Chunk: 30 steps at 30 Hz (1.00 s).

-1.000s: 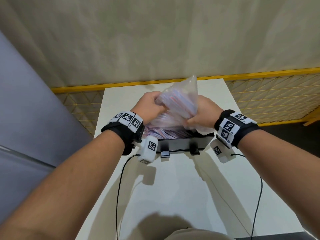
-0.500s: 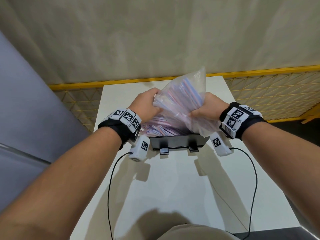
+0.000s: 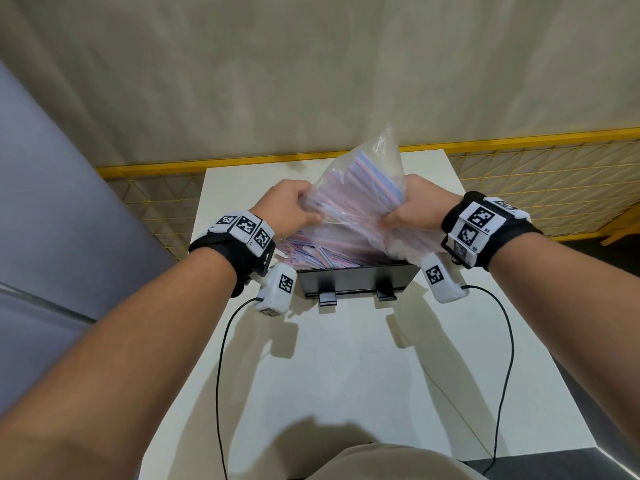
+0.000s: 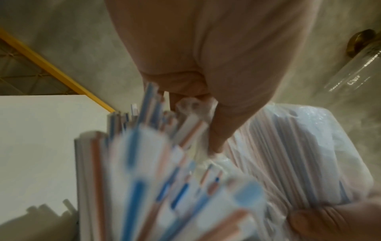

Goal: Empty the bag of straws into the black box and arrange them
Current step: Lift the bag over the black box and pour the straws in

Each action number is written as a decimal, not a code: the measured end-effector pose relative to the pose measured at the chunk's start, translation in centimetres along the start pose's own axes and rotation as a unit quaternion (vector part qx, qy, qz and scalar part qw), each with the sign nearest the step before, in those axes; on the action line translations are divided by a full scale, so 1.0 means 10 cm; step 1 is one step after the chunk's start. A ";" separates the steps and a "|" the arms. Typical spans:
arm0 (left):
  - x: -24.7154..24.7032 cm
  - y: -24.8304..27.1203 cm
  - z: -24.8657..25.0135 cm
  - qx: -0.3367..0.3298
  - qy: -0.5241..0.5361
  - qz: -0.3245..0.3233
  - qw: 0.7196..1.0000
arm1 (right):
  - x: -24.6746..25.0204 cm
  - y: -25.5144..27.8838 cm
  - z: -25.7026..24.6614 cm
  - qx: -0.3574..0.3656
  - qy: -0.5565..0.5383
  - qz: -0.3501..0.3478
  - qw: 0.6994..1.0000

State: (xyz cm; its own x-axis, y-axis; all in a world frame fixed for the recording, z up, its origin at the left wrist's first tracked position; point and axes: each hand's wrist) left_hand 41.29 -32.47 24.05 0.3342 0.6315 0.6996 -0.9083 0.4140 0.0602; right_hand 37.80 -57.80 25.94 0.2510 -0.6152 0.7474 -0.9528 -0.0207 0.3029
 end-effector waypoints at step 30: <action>-0.06 -0.08 0.17 -0.025 0.057 0.004 0.998 | -0.07 0.00 0.01 0.032 0.022 0.039 0.999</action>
State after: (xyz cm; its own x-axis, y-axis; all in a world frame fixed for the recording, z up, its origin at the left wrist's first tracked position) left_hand 41.42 -34.29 24.78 0.3559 0.7041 0.6145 -0.8985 0.4386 0.0179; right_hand 37.62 -57.45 25.40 0.1814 -0.5822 0.7925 -0.9783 -0.0245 0.2058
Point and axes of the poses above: each hand's wrist, its own y-axis away from the middle knuckle, its own x-axis out of the back of the hand, z = x × y, and after that the axes turned 6 degrees about -x, right-handed
